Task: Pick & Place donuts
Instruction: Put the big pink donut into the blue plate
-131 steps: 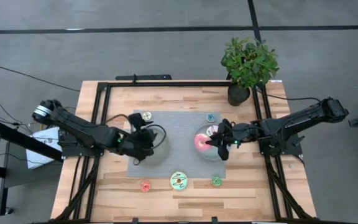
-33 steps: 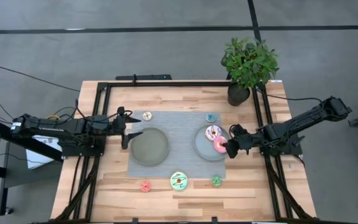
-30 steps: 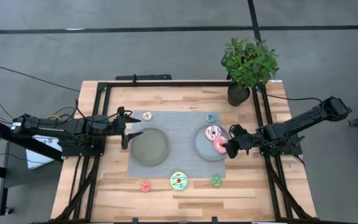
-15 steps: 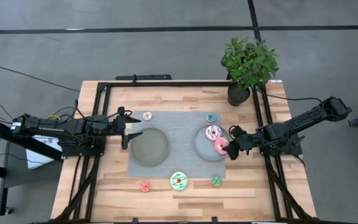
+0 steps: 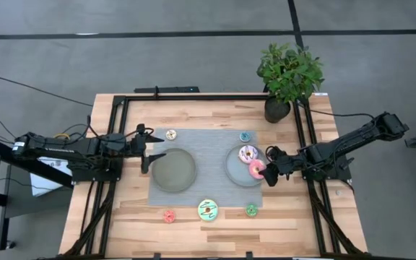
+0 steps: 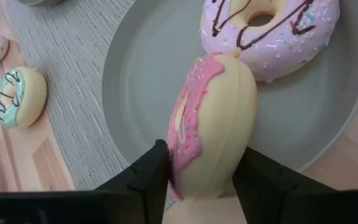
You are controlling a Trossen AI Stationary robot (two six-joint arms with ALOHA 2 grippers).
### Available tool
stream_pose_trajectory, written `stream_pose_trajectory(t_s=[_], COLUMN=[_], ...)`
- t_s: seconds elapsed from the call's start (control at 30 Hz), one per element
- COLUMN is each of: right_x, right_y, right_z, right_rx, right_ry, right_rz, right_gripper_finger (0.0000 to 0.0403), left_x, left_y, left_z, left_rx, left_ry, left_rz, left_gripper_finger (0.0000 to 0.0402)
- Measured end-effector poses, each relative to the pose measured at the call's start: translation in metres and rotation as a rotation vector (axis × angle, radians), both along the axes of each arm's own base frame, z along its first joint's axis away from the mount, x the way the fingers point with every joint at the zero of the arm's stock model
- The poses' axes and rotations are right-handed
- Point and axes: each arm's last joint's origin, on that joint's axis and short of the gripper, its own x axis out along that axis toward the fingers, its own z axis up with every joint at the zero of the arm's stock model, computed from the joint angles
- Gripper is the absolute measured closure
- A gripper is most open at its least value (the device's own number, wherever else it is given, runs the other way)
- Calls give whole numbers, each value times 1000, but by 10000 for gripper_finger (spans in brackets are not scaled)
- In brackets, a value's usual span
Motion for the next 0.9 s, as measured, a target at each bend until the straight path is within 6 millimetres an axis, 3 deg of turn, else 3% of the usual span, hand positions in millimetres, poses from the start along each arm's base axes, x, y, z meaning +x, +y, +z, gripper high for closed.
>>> stream_pose_trajectory(t_s=[0.9], right_x=[6], right_y=[1], right_z=[12], right_rx=[-3], right_ry=[-141], right_rz=[4], right_gripper_finger=[275], left_x=[0], left_y=[0], left_z=[0], left_rx=[-2], left_ry=[-3], left_rz=[0], left_gripper_finger=[143])
